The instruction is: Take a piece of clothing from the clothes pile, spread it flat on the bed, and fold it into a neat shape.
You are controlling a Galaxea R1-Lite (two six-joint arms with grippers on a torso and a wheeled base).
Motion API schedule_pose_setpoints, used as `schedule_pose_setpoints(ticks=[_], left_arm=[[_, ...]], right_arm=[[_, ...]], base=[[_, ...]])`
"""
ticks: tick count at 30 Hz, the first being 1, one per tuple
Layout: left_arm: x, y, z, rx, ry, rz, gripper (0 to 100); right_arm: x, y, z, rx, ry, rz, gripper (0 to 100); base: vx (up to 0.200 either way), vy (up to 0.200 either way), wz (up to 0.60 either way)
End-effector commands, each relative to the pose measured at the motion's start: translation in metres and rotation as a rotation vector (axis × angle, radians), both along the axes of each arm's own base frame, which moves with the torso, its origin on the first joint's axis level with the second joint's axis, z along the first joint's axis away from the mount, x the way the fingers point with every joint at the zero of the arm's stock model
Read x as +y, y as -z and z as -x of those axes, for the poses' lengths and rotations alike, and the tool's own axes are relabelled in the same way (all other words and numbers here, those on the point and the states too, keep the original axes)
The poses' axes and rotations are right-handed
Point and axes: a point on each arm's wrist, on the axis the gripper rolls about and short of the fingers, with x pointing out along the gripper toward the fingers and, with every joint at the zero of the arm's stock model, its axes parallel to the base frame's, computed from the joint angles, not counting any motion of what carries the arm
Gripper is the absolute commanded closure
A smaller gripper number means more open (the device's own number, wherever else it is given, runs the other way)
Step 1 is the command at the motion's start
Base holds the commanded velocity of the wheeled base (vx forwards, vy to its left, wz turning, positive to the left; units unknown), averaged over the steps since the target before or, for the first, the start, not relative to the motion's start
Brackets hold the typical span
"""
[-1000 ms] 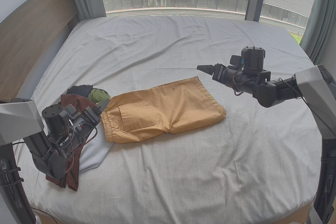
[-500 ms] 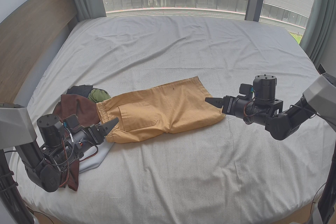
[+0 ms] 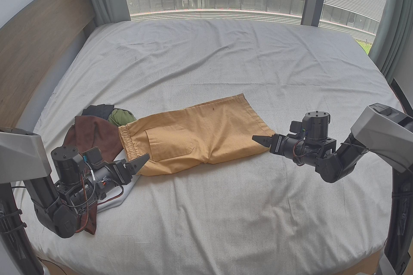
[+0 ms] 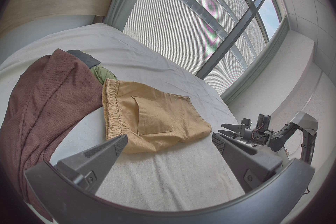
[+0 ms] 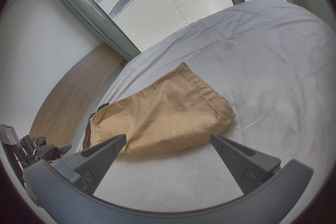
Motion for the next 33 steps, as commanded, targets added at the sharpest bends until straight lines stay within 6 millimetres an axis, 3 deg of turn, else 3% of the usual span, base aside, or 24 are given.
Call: schedule_pose_setpoints(ticks=[1, 17, 33], left_arm=[[0.0, 0.006, -0.001, 0.02, 0.001, -0.005, 0], [0.001, 0.011, -0.003, 0.035, -0.008, -0.009, 0], [0.001, 0.017, -0.003, 0.057, -0.01, -0.014, 0]], right_arm=[[-0.001, 0.013, -0.003, 0.029, 0.005, 0.005, 0], [-0.002, 0.043, -0.018, 0.041, 0.023, 0.003, 0], [0.004, 0.057, -0.034, 0.049, 0.035, -0.025, 0]], base=[[0.0, 0.0, 0.0], [0.0, 0.0, 0.0], [0.0, 0.0, 0.0]])
